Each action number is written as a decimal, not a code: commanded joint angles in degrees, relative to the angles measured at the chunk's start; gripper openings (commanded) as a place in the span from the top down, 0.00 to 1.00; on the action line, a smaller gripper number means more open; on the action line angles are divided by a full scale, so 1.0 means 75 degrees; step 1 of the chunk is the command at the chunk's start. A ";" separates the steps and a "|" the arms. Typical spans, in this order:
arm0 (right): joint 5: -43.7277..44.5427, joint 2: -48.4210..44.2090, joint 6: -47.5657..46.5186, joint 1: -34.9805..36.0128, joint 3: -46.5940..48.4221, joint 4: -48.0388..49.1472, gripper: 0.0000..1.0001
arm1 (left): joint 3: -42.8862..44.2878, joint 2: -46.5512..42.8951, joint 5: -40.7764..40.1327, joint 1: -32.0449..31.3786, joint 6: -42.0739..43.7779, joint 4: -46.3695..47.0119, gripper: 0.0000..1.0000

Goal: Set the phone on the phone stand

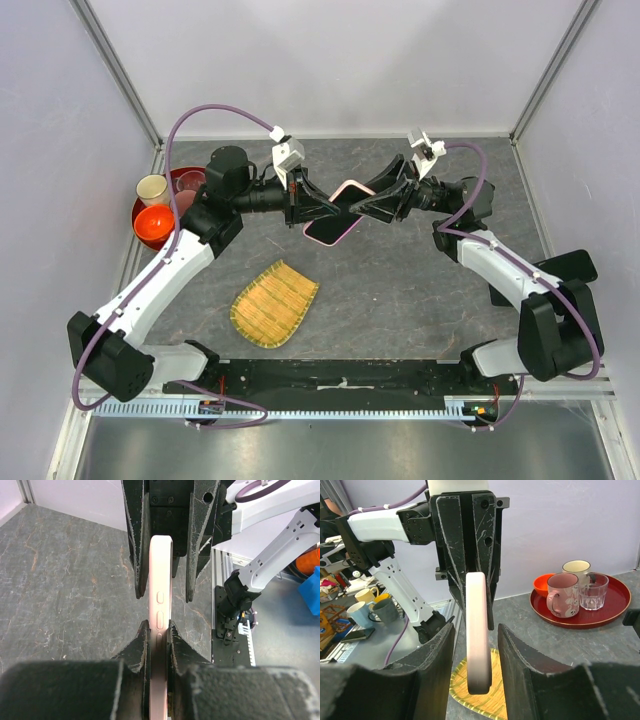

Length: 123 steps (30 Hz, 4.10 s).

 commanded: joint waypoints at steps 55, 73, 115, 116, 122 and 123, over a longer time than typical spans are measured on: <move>0.4527 -0.1518 -0.4573 0.0130 0.0372 -0.5843 1.00 | 0.0457 0.2023 -0.7831 0.1000 0.1394 -0.0806 0.48; 0.4386 -0.1530 -0.4608 0.0130 0.0243 -0.5643 1.00 | 0.1078 0.2938 -0.7057 0.1456 0.1113 -0.0407 0.55; 0.3859 -0.1741 -0.5921 0.0130 0.0969 -0.7681 1.00 | 0.0880 0.2272 -0.5265 0.0345 0.1757 -0.1099 0.98; 0.3812 -0.1753 -0.5886 0.0141 0.1074 -0.7752 1.00 | 0.0728 0.2213 -0.5229 0.0182 0.1792 -0.1145 0.98; 0.3952 -0.2396 -0.5874 0.0492 0.0889 -0.8291 1.00 | 0.0294 0.1756 -0.4972 -0.0685 0.2342 -0.1110 0.98; 0.3941 -0.2664 -0.5909 0.0586 0.0841 -0.8338 1.00 | 0.0270 0.1732 -0.4809 -0.0780 0.2436 -0.1122 0.98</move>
